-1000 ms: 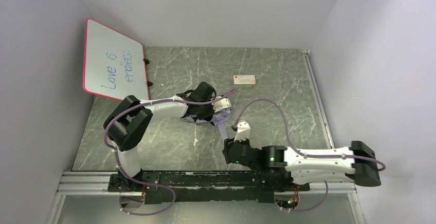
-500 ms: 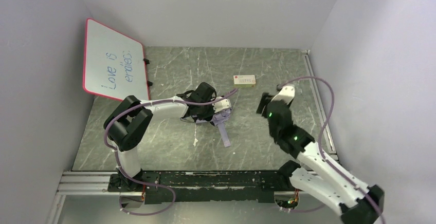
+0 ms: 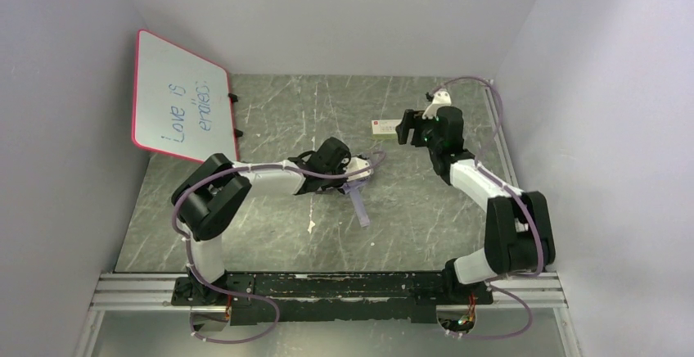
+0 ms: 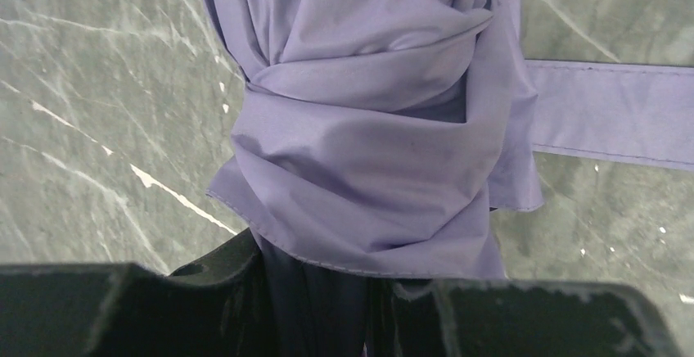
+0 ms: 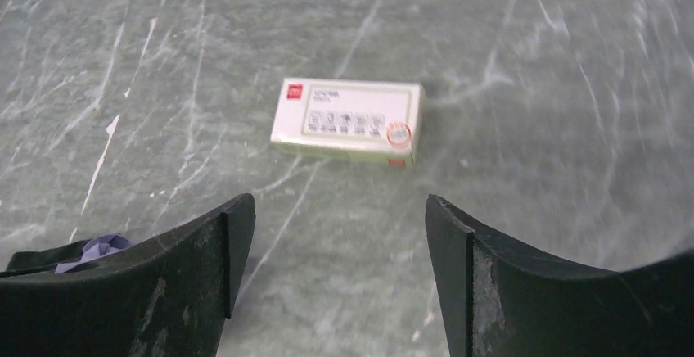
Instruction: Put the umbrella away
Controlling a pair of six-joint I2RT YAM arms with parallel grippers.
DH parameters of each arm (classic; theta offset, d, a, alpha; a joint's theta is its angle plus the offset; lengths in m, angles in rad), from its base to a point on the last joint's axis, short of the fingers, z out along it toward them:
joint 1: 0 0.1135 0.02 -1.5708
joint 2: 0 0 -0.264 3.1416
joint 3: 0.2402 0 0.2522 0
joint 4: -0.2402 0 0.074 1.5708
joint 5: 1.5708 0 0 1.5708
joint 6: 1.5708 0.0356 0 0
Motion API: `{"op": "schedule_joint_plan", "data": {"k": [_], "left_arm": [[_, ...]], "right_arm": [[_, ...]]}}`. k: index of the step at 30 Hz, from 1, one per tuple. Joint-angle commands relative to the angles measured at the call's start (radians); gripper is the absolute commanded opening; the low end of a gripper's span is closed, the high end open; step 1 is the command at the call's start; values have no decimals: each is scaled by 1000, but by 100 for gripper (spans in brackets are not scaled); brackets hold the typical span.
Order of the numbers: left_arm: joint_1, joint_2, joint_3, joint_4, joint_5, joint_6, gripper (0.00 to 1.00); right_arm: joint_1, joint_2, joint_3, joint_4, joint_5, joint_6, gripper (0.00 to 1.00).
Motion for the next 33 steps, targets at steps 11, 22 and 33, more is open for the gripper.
{"op": "schedule_joint_plan", "data": {"k": [11,22,33], "left_arm": [[-45,143,-79,32,-175,68,5],[-68,146,-101,54,-226,110,5],[-86,143,-108,54,-235,126,5]], "right_arm": [[-29,384,497,-539,-897,-821,77],[113,634,840,-1192,-902,-1314,78],[209,685,831,-1167,-696,-1316,78]]}}
